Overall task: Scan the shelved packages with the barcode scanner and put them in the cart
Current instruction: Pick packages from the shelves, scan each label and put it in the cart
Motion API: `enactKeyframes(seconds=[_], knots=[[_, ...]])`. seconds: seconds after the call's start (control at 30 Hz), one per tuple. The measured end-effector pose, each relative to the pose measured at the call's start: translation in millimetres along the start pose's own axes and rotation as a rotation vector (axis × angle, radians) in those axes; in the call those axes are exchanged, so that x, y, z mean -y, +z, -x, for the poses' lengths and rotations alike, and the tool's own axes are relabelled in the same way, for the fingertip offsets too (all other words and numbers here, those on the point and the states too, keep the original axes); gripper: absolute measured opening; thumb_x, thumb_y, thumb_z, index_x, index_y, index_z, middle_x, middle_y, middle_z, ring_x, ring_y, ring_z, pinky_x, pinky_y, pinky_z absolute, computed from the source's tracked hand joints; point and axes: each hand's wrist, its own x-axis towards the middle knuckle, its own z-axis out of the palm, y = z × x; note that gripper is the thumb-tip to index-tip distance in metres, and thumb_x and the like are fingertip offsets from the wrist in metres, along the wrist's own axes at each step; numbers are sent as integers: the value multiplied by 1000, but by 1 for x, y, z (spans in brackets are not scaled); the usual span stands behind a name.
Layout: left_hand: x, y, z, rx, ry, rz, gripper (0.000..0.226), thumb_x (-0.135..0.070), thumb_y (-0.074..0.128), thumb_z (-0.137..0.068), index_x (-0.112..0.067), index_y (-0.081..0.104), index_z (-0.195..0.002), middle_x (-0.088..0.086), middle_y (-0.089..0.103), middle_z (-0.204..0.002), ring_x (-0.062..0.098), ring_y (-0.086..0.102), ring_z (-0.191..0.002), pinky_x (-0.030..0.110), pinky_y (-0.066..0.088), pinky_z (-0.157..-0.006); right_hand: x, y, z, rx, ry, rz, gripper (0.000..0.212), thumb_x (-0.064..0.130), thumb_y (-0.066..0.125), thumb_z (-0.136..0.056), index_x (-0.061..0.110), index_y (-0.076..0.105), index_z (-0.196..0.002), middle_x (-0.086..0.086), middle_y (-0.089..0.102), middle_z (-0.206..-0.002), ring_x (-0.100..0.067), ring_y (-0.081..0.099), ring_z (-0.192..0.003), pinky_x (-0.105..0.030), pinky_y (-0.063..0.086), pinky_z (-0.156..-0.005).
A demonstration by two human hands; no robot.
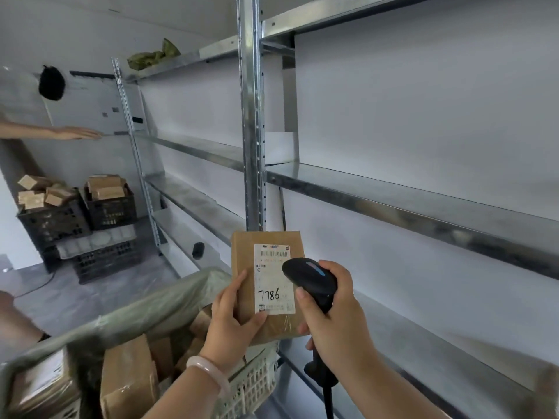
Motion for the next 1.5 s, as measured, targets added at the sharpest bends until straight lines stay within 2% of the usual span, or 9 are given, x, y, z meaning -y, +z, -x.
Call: enactKeyframes(seconds=[0.27,0.4,0.53,0.6,0.77,0.93,1.07,1.3,1.5], knots=[[35,-67,-23,-106,-157,-122,79,-9,73,-85,-42,32,-145,4,38,-134,5,42,-104,37,43,-104,-21,58,-27,97,73,56,47,32,65,-91,53,34,-119,11,62,-105,-9,70,-73,-26,59,-60],[57,-106,-43,-142,-267,-188,79,-11,71,-87,-47,29,-144,8,34,-137,17,37,-111,51,40,-110,-30,82,-42,116,105,62,49,32,66,-90,46,36,-126,11,61,-105,-10,70,-73,-29,60,-64],[86,-135,-75,-105,-454,-299,97,-30,75,-85,-44,8,-154,8,20,-154,36,30,-136,58,48,-97,-36,98,-55,120,124,52,48,31,66,-90,44,38,-127,12,59,-109,-10,71,-73,-26,59,-62],[98,-139,-90,-71,-484,-471,102,-48,75,-81,-45,4,-154,8,9,-162,40,16,-146,59,33,-112,-43,101,-61,100,132,72,49,33,66,-90,47,36,-126,12,61,-106,-11,70,-75,-29,60,-63],[77,-94,-112,97,-226,-501,83,-51,70,-83,-38,27,-152,-1,28,-159,28,25,-146,51,26,-118,-58,87,-68,29,150,123,52,37,68,-87,57,34,-120,10,64,-108,-11,68,-84,-31,60,-68],[-2,-15,-132,239,63,-537,80,-54,62,-88,-41,18,-154,-6,17,-163,21,13,-151,43,17,-123,-54,40,-64,-149,178,150,51,31,66,-89,61,33,-114,14,65,-102,-9,69,-79,-36,60,-69],[-67,49,-127,343,228,-383,74,-49,62,-91,-45,21,-152,-11,15,-163,16,9,-151,40,16,-122,-42,-16,-48,-329,163,198,50,31,65,-90,56,34,-120,17,65,-99,-11,69,-76,-42,59,-70],[-179,169,-74,525,544,-187,74,-45,64,-91,-43,23,-152,-10,21,-162,18,17,-150,41,26,-121,4,-132,-1,-644,40,300,54,28,66,-89,61,34,-117,21,65,-96,-11,68,-77,-41,59,-67],[-269,244,-7,697,733,-25,73,-39,65,-92,-37,25,-153,-8,27,-159,14,18,-148,35,20,-121,49,-231,53,-880,-11,409,50,30,65,-90,54,37,-124,29,62,-103,-10,69,-84,-45,59,-68]])
